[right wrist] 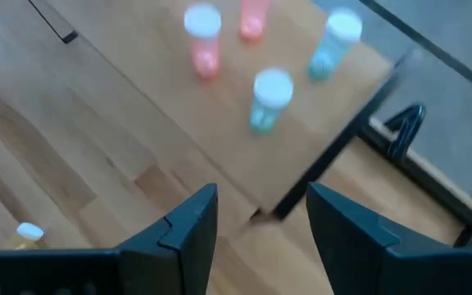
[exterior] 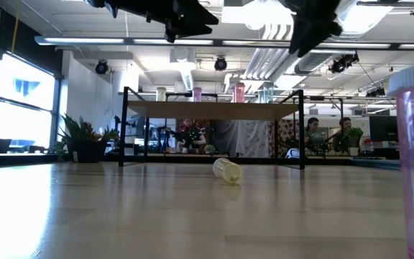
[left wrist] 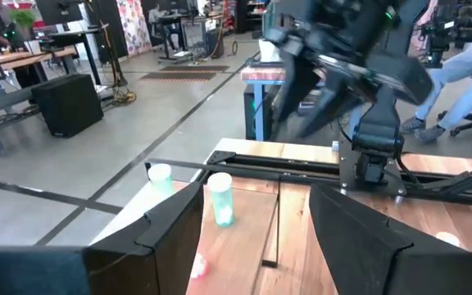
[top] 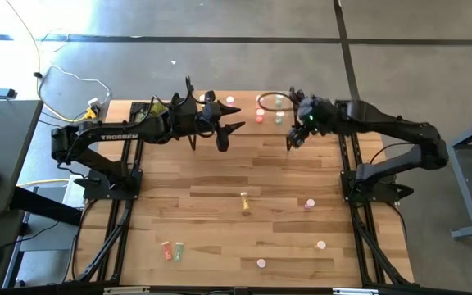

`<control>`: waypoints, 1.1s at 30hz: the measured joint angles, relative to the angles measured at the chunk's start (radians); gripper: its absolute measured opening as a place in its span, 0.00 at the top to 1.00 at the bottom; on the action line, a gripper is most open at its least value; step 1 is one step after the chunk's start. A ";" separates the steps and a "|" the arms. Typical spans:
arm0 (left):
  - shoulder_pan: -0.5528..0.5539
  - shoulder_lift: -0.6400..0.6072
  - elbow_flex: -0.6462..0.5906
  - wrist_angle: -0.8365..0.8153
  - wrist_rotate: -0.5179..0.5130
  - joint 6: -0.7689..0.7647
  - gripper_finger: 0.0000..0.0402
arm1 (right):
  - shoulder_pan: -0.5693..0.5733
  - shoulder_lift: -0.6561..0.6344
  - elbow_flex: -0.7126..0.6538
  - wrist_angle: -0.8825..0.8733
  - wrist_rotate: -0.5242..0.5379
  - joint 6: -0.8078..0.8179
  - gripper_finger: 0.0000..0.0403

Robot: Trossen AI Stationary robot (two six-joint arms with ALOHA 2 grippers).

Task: Pick and place medicine bottles onto shelf by color
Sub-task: Put the bottom pink bottle on the shelf

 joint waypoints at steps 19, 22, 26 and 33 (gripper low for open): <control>-0.001 -0.019 0.000 -0.054 0.004 0.008 0.46 | 0.452 -0.229 -0.393 0.049 0.016 0.754 0.56; -0.001 -0.019 0.000 -0.053 0.004 0.008 0.46 | 0.532 -0.230 -0.414 0.047 0.016 0.835 0.56; -0.001 -0.019 0.000 -0.053 0.003 0.008 0.46 | 0.636 -0.230 -0.423 0.049 0.016 0.918 0.56; -0.002 -0.019 0.000 -0.053 0.000 0.006 0.46 | 0.810 -0.230 -0.445 0.047 0.027 1.059 0.56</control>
